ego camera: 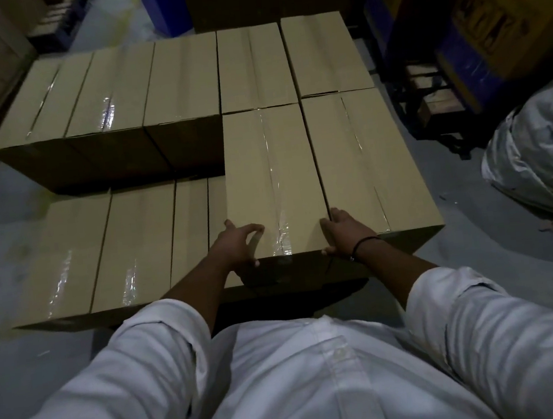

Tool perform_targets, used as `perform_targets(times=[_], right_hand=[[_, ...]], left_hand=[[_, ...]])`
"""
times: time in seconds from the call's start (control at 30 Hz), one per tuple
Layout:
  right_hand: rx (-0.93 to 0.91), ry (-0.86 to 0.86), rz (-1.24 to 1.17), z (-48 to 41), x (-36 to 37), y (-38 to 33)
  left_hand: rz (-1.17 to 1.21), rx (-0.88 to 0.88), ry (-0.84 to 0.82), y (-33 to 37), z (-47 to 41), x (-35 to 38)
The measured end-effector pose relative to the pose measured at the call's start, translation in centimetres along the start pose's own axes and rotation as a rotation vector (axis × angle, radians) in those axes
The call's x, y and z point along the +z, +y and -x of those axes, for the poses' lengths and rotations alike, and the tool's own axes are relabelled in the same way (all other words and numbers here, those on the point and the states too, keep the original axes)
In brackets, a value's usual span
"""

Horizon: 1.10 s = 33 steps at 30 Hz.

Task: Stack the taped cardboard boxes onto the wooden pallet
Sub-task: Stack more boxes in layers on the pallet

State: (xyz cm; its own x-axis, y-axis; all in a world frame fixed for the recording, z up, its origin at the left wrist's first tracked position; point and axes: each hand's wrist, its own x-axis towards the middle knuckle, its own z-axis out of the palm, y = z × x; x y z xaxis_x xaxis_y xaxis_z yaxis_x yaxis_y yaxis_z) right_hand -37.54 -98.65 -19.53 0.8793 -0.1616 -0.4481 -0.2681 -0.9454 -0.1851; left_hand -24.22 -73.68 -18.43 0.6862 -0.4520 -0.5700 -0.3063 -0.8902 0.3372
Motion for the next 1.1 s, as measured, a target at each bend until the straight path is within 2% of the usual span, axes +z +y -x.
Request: perform_targets(times=[0.5,1.1], right_hand=[[-0.016,0.064,0.029,-0.6,0.4,0.6],[0.035,0.034,0.077,-1.3,0.9,0.0]], left_hand=[[-0.014,0.053,0.057,-0.2,-0.9,-0.3],[-0.048,0.037,0.026,-0.2,-2.3,-0.3]])
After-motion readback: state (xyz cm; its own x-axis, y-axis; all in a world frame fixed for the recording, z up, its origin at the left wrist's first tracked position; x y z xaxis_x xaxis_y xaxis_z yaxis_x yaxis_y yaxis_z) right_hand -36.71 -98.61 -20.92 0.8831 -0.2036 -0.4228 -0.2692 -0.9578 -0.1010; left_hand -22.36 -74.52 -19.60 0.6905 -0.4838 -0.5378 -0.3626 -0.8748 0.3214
